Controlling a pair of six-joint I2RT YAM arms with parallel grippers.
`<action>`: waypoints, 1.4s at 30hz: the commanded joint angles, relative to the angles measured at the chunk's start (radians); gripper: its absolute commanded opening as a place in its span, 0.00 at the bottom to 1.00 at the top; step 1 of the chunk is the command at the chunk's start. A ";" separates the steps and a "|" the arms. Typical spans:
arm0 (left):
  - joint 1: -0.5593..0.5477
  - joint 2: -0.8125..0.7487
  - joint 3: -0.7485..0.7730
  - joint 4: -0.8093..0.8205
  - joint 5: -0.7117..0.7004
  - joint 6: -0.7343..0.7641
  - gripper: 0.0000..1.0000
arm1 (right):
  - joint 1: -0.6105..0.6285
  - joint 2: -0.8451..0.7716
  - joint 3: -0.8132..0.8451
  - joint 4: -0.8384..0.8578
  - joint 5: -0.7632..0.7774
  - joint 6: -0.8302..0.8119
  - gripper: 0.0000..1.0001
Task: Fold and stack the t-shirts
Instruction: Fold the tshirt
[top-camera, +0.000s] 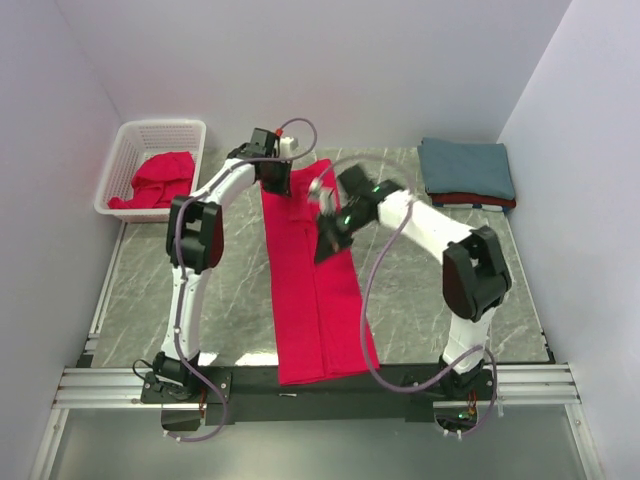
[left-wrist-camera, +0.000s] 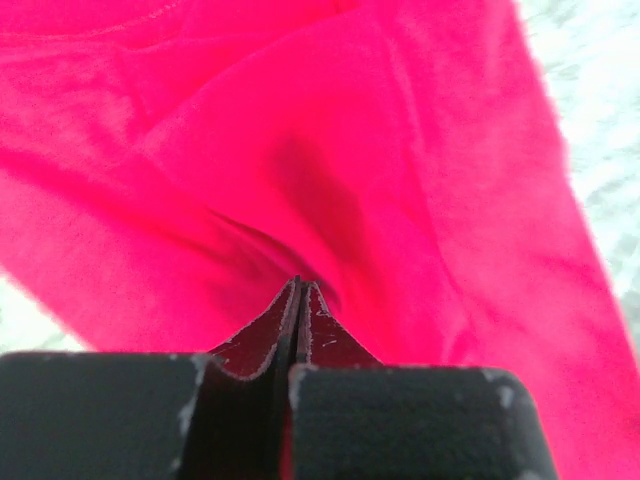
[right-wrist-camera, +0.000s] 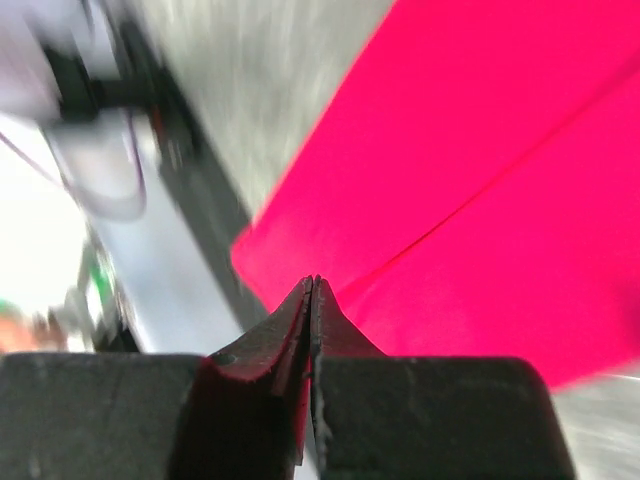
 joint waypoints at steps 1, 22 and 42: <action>0.038 -0.218 -0.067 0.085 0.054 -0.035 0.06 | -0.123 -0.004 0.129 0.159 -0.014 0.128 0.06; 0.096 -0.308 -0.480 0.223 0.149 -0.167 0.07 | -0.220 0.512 0.518 0.463 0.221 0.492 0.01; 0.082 -0.090 -0.261 0.120 0.097 -0.154 0.05 | -0.325 0.575 0.292 0.630 0.267 0.891 0.00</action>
